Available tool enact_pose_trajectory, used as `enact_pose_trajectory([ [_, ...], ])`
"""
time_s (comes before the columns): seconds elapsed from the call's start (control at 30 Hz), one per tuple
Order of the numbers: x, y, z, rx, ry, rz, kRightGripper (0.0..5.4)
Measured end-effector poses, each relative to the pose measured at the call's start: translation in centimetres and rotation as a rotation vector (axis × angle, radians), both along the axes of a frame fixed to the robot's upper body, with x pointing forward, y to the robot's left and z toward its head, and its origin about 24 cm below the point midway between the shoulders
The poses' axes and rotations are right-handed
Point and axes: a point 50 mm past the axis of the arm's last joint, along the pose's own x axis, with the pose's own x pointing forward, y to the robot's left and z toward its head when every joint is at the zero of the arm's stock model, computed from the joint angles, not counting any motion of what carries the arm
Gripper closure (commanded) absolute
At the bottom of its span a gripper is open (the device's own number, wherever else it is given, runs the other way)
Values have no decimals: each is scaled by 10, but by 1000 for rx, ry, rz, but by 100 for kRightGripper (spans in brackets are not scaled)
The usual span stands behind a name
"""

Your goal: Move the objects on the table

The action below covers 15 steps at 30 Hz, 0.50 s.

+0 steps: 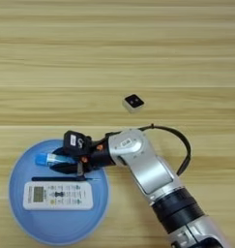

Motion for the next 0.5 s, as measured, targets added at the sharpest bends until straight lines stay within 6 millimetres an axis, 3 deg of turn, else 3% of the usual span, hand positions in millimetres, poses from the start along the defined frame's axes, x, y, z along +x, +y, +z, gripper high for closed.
enact_pose_trajectory([
  [0.27, -1, 1, -1, 15, 10, 8, 249],
  [0.5, 8, -4, 31, 136, -26, -32, 155],
])
